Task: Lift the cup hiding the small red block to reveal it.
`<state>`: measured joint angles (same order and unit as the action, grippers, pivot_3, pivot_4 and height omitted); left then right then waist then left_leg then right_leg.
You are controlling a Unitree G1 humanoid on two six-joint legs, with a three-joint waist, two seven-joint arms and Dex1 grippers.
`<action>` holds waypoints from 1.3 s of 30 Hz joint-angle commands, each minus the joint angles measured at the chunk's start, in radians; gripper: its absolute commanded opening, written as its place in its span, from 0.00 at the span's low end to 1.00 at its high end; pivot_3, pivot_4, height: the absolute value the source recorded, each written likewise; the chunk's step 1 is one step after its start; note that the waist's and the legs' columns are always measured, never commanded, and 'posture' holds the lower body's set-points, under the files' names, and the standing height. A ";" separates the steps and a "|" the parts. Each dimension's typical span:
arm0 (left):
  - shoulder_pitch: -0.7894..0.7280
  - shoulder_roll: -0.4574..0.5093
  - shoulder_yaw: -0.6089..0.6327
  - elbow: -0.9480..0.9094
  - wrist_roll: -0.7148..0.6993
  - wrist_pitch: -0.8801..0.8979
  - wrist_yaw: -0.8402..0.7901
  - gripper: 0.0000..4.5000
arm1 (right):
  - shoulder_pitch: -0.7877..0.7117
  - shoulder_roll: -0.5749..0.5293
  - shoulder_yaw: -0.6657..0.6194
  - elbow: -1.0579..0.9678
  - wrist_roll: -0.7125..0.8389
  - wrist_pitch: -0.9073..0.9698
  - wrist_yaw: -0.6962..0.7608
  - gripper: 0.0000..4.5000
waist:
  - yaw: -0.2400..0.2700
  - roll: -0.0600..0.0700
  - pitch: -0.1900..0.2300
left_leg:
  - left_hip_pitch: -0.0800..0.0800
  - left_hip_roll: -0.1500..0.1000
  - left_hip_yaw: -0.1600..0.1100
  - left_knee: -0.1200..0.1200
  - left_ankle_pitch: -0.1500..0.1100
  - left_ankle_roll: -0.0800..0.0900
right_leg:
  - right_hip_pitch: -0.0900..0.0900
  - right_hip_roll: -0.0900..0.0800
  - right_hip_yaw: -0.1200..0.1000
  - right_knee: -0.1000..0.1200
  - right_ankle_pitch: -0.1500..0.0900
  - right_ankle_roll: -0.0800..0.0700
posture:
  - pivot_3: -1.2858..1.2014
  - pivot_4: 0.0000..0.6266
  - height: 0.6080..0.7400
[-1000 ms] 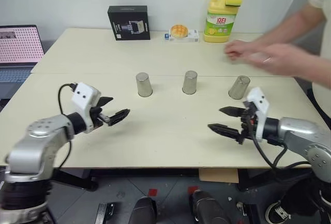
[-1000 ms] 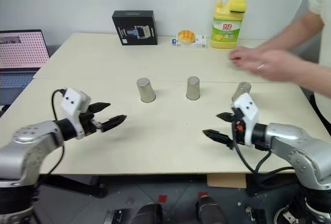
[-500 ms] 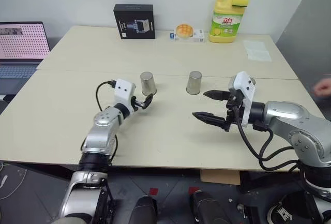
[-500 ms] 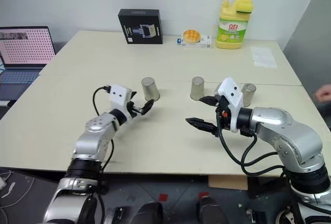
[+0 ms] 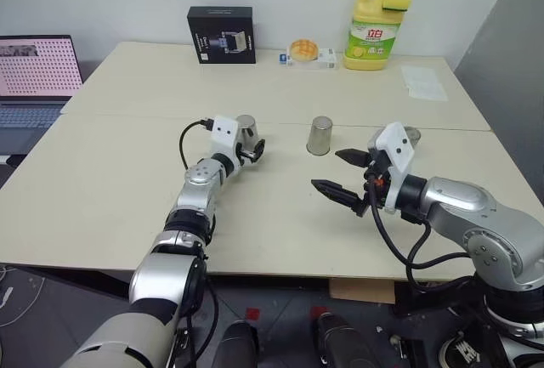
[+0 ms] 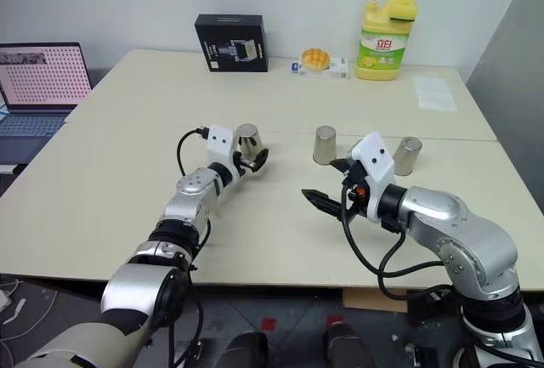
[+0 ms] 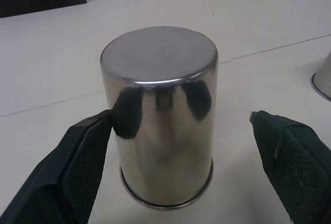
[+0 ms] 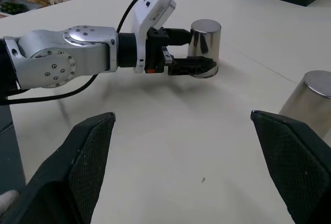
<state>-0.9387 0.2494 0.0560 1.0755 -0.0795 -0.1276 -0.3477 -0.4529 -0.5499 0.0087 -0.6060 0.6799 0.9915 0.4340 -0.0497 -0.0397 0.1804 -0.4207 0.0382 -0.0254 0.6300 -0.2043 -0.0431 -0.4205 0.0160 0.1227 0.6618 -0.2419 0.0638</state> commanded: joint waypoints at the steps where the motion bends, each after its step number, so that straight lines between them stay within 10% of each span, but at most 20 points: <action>1: -0.084 -0.010 0.026 0.097 0.011 -0.061 0.041 1.00 | -0.012 0.011 -0.042 -0.058 0.033 0.023 -0.033 0.99 | 0.000 0.000 0.000 | 0.000 0.000 0.000 0.000 0.000 0.000 | 0.000 0.000 0.000 0.000 0.000 0.000 | 0.52 0.24 1.00; 14: -0.146 -0.006 0.059 0.152 0.016 -0.110 0.047 0.60 | -0.028 0.003 -0.035 -0.027 0.022 0.012 -0.033 1.00 | -0.002 0.000 0.000 | 0.000 0.000 0.000 0.000 0.000 0.000 | 0.000 0.000 0.000 0.000 0.000 0.000 | 0.52 0.24 1.00; 25: -0.085 0.105 0.102 -0.168 -0.018 0.083 0.060 0.60 | -0.039 0.032 0.005 0.013 0.001 -0.021 -0.006 1.00 | -0.011 0.000 0.000 | 0.000 0.000 0.000 -0.001 0.000 0.000 | -0.001 0.000 0.000 0.000 0.000 0.000 | 0.52 0.24 1.00; 33: -0.053 0.111 0.153 -0.075 -0.050 0.144 0.115 0.60 | -0.042 0.040 0.021 0.025 -0.008 -0.033 0.008 1.00 | -0.002 0.000 0.000 | 0.000 0.000 -0.001 0.000 0.000 0.000 | 0.000 0.000 -0.001 0.001 0.000 0.000 | 0.52 0.24 1.00; 39: -0.064 0.121 0.172 -0.021 -0.053 0.120 0.105 0.91 | -0.039 0.041 0.014 0.019 -0.004 -0.024 0.002 1.00 | -0.002 0.000 0.000 | -0.001 0.000 -0.001 0.000 0.000 0.000 | -0.001 0.000 -0.001 0.000 0.000 0.000 | 0.52 0.24 1.00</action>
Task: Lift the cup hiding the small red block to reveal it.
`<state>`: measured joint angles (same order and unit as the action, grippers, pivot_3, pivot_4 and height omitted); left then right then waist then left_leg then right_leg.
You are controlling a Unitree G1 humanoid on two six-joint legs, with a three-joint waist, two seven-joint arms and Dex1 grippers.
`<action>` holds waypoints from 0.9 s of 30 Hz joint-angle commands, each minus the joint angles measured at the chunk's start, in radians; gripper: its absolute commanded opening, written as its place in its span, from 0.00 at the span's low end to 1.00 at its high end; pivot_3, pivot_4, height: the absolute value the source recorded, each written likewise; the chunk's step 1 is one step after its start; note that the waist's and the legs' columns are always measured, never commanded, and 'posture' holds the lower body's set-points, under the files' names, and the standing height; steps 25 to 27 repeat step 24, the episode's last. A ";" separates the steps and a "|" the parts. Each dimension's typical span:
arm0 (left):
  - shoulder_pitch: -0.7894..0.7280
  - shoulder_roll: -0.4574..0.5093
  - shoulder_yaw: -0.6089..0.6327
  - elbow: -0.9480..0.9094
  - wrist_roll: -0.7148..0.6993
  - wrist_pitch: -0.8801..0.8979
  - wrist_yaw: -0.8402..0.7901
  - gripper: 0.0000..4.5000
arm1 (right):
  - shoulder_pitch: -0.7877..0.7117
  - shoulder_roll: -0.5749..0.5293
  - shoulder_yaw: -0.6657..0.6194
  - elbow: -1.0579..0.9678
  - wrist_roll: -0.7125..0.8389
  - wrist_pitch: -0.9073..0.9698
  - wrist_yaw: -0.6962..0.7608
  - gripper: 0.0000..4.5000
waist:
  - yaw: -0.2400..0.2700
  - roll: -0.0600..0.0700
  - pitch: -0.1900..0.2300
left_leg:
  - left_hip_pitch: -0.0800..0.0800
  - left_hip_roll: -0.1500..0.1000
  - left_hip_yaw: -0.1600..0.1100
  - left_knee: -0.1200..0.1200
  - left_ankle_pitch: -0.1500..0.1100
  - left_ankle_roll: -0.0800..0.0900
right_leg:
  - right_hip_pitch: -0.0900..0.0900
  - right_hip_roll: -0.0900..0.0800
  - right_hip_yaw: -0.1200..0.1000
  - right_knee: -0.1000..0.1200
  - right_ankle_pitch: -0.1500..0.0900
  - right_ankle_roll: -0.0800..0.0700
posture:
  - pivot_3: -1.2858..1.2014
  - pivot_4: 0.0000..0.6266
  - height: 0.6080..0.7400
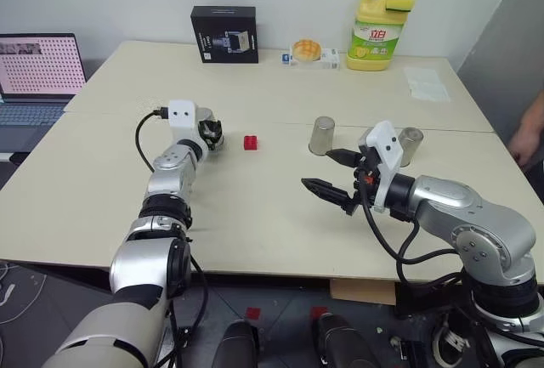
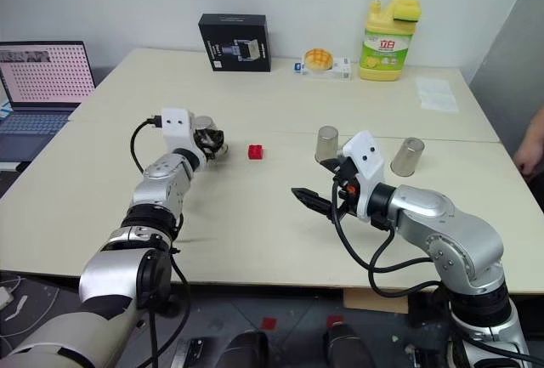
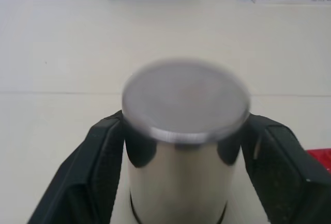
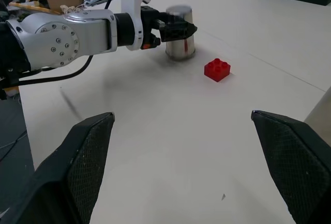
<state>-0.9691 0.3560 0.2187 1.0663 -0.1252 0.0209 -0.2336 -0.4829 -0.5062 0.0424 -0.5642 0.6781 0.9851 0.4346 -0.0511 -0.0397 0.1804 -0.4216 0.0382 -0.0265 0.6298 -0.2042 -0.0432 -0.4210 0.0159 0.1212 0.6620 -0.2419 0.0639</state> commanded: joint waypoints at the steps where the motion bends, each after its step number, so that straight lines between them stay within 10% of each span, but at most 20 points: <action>1: -0.032 0.019 0.010 -0.020 -0.006 -0.027 -0.010 0.96 | -0.005 -0.002 -0.018 -0.022 -0.004 -0.018 0.000 1.00 | 0.000 0.000 0.000 | 0.000 0.000 0.000 0.000 0.000 0.000 | 0.000 0.000 0.000 0.000 0.000 0.000 | 0.52 0.24 1.00; 9: 0.110 0.077 -0.007 -0.459 -0.022 0.176 -0.053 0.99 | -0.002 0.019 -0.002 -0.008 -0.014 -0.034 0.000 1.00 | -0.009 0.000 0.000 | 0.000 0.000 0.000 0.000 0.000 0.000 | 0.000 0.000 0.000 0.000 0.000 0.000 | 0.52 0.24 1.00; 17: 0.512 0.329 -0.012 -1.308 -0.303 0.750 -0.347 0.99 | 0.043 0.027 -0.030 -0.019 0.008 -0.021 -0.005 1.00 | -0.026 0.000 0.000 | 0.001 0.002 0.000 -0.001 0.000 0.000 | -0.001 0.000 0.000 0.001 0.000 -0.001 | 0.52 0.24 1.00; 27: 0.778 0.450 0.033 -1.476 -0.371 0.829 -0.438 0.99 | 0.115 0.013 -0.058 -0.041 0.010 -0.020 -0.022 1.00 | -0.031 0.000 0.000 | 0.005 0.004 0.002 0.000 0.000 0.000 | 0.001 0.000 -0.001 0.002 -0.004 -0.008 | 0.52 0.24 1.00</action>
